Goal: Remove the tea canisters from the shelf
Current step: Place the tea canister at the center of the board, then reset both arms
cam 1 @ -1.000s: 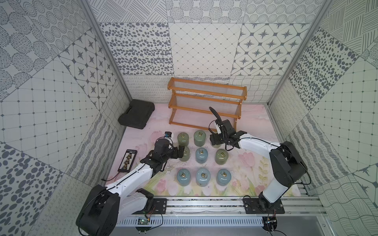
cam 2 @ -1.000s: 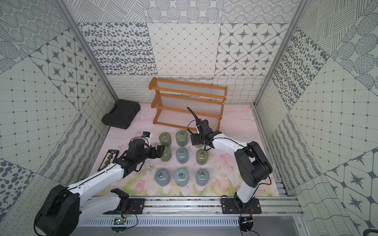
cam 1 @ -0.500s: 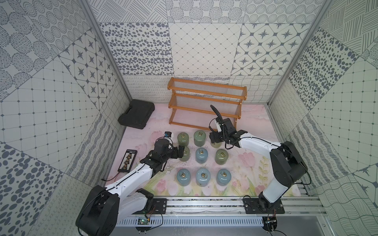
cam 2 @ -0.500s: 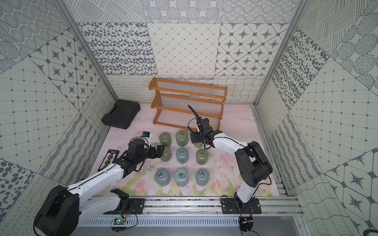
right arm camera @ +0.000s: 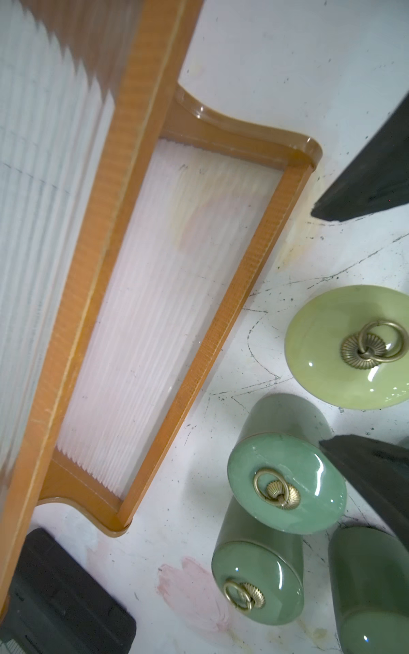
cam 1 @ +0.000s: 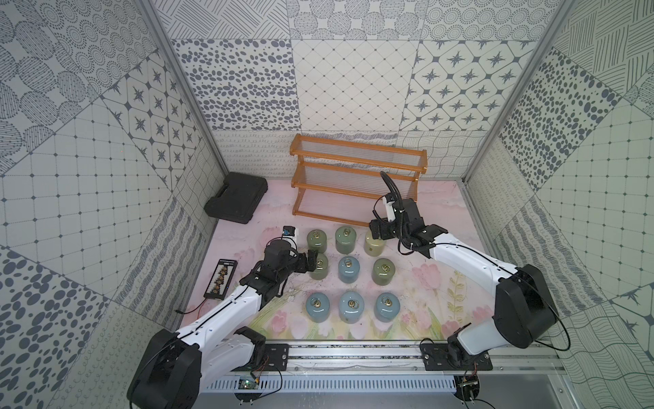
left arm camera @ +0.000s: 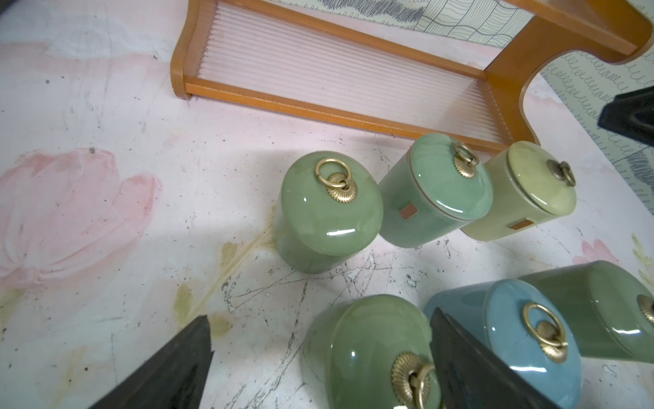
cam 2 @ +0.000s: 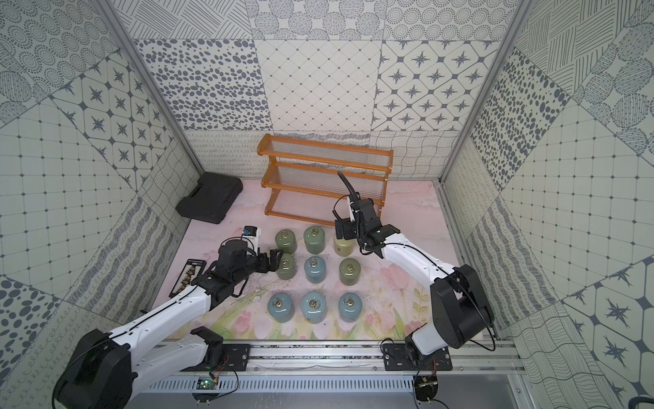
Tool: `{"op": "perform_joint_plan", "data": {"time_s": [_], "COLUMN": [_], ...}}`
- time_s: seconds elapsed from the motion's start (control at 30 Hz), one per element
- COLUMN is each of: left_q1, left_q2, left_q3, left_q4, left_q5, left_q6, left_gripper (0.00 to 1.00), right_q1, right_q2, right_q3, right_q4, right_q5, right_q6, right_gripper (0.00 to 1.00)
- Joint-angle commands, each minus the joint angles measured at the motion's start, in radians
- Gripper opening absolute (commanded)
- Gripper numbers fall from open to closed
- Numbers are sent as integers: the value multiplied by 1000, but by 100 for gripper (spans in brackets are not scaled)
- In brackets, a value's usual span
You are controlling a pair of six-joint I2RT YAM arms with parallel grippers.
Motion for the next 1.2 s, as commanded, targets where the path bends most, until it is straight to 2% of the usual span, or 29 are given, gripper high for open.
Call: {"op": "perform_joint_plan", "data": {"time_s": [0.0,0.23,0.53,0.77,0.93,1.03,1.07,1.1,1.17], "left_q1": [4,80,218,281,290,294,296,301,302], "left_q2": [-10,-18,-30,10,71,128,153,163,217], "left_q3": [29,28,0,-17,-61,-136,-148,-134,-156], "left_q4": [-19,-6,47,123,205,370,439,420,555], "left_q5": [-71,-66,-86,-136,-158,-170,-181,-168,-174], "left_q6": [65,64,91,124,158,174,182,177,205], "left_gripper": [100,100,100,100,100,100,100,100,100], "right_q1": [-17,-95,-279,-383,-408,-411,-415,-422,-436], "right_q2": [-60,-193,-331,-402,-400,-386,-372,-354,-310], "right_q3": [-46,-196,-367,-568,-723,-744,-749,-750,-741], "right_q4": [9,41,96,318,620,705,736,772,815], "right_q5": [24,48,55,45,47,56,67,73,67], "right_q6": [-5,13,-38,-78,-118,-151,-156,-159,-163], "right_gripper": [99,100,99,99,99,100,100,100,100]}}
